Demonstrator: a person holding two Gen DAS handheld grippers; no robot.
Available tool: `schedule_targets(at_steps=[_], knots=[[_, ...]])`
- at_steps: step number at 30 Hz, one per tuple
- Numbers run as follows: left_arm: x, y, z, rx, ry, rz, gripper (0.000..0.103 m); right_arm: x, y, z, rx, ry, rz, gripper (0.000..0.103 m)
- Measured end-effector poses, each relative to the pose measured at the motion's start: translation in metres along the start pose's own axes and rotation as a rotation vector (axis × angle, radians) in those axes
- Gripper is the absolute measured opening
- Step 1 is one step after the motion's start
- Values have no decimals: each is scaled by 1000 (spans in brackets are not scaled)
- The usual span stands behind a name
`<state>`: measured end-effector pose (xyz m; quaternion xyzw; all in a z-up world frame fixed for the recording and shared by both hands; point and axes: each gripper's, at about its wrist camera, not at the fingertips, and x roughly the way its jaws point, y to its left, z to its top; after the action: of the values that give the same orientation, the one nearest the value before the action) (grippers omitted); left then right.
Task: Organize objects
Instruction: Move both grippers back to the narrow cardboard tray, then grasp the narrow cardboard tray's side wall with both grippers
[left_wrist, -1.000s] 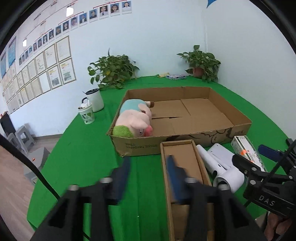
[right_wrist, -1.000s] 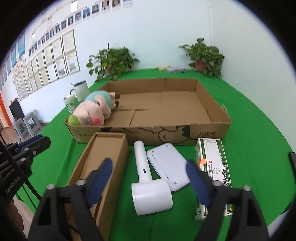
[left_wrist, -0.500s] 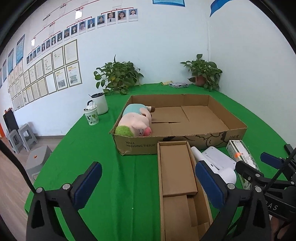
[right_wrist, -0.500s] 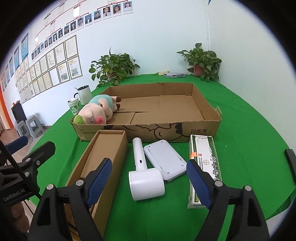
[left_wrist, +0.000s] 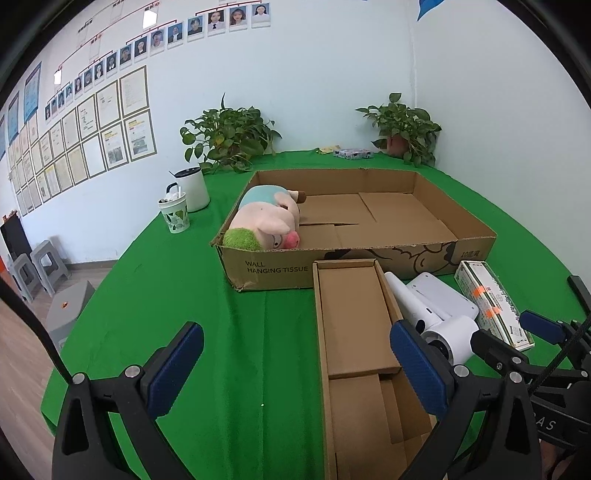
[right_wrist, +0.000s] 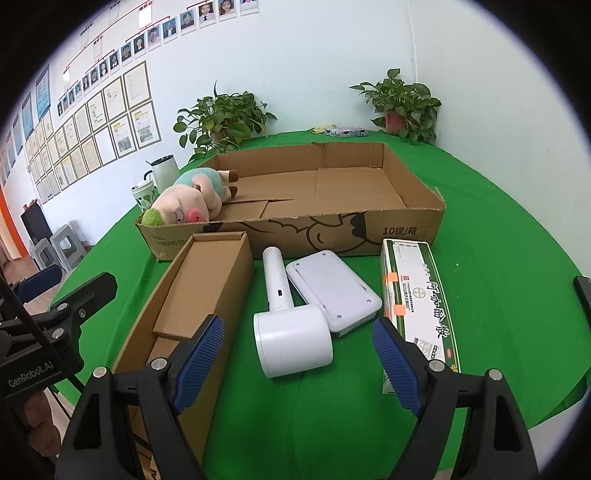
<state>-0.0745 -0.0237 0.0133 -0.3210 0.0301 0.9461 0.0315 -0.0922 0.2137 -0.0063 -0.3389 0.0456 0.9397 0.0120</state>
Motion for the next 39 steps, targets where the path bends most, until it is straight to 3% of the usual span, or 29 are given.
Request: schedule_targets(at_steps=[9,14,17,18,20,25,27,33,39], knots=[[-27,25,0,-60,-33,42,101,-7,18,2,-30,2,41,83],[-37,43,9,-85,-31,37,101,-40,32,15,-27,-52,277,83],[-26,50,14,-108,3,-16,100,-36,41,13,-32,40,488,81],[-19,52,14,-114,20,-36,100,-28,44,9,-33,78,515,82],[-2,52,12,-114,67,-90,100,-10,45,1,-29,135,497,82],[46,37,-7,-87,195,-214,83,43,35,-18,-39,261,238,82],[61,31,-15,-73,227,-237,81,49,27,-20,-38,271,213,82],[82,21,-25,-43,269,-281,57,56,30,-15,-63,245,138,80],[87,19,-28,-59,291,-345,35,59,37,-18,-82,249,126,71]])
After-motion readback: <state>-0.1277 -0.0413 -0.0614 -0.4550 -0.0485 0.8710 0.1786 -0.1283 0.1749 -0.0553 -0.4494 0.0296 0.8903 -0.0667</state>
